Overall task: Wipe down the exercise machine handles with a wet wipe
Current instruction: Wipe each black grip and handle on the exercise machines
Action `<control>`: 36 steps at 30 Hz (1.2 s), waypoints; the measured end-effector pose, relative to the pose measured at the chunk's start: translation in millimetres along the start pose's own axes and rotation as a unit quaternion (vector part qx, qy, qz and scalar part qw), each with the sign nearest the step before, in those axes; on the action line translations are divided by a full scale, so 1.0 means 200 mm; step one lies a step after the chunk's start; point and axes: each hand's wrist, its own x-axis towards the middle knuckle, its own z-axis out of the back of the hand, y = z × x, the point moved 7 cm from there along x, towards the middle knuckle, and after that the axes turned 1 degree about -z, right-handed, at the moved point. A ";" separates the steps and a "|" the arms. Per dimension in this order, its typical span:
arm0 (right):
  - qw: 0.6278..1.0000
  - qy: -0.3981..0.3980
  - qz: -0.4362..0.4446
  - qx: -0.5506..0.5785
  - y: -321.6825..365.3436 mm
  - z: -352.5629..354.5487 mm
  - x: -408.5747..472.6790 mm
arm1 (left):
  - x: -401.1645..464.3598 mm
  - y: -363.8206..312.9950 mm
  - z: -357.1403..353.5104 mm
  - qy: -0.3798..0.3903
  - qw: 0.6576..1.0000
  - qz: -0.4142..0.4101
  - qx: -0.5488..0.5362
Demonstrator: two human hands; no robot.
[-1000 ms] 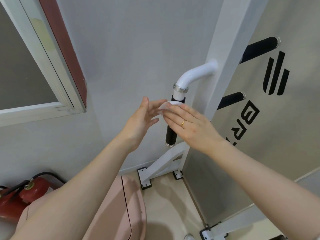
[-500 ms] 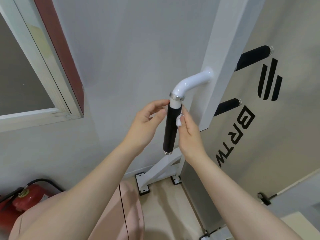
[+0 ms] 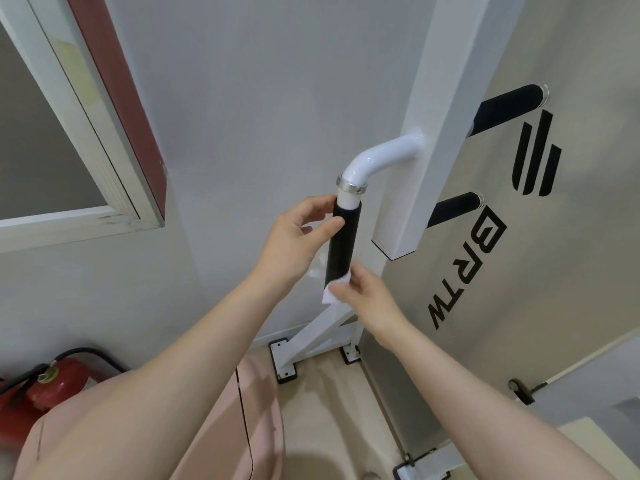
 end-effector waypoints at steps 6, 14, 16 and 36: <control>0.992 -0.091 0.060 0.058 0.14 0.06 0.04 | -0.02 0.01 -0.01 -0.005 1.000 0.016 -0.007; 0.995 -0.056 -0.063 -0.051 -0.14 -0.04 -0.01 | -0.04 0.01 -0.01 -0.021 0.999 0.022 0.022; 0.996 -0.083 -0.032 -0.024 -0.02 0.00 0.01 | -0.05 0.01 -0.01 -0.027 0.999 0.025 0.037; 0.970 -0.168 0.174 0.030 0.37 0.10 -0.01 | -0.04 0.00 -0.01 -0.005 0.998 0.063 -0.010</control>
